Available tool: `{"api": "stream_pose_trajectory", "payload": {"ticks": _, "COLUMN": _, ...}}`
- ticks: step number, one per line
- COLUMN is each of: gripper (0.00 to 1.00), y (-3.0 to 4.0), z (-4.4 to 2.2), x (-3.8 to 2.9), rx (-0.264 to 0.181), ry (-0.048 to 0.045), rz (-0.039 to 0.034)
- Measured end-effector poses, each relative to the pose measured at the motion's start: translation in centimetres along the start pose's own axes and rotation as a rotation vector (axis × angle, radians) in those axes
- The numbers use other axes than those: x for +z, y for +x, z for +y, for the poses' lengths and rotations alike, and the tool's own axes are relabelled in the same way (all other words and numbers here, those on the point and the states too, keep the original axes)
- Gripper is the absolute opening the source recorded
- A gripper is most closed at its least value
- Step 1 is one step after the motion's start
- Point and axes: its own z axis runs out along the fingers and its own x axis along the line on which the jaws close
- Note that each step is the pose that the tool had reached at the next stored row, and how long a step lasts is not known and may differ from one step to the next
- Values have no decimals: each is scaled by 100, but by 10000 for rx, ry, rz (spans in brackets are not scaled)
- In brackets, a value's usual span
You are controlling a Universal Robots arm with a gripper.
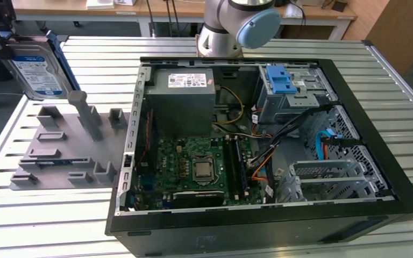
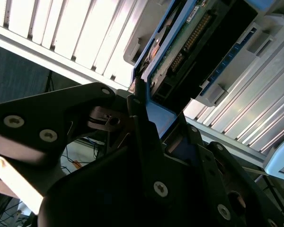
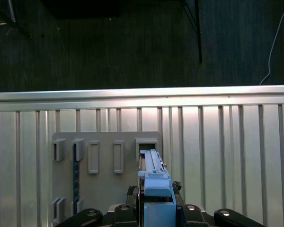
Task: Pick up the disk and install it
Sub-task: 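Pick up the disk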
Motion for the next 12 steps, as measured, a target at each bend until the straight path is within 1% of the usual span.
{"api": "stream_pose_trajectory", "payload": {"ticks": 12, "gripper": 36, "y": 0, "z": 0, "x": -21, "rx": 0, "ry": 0, "rz": 0}}
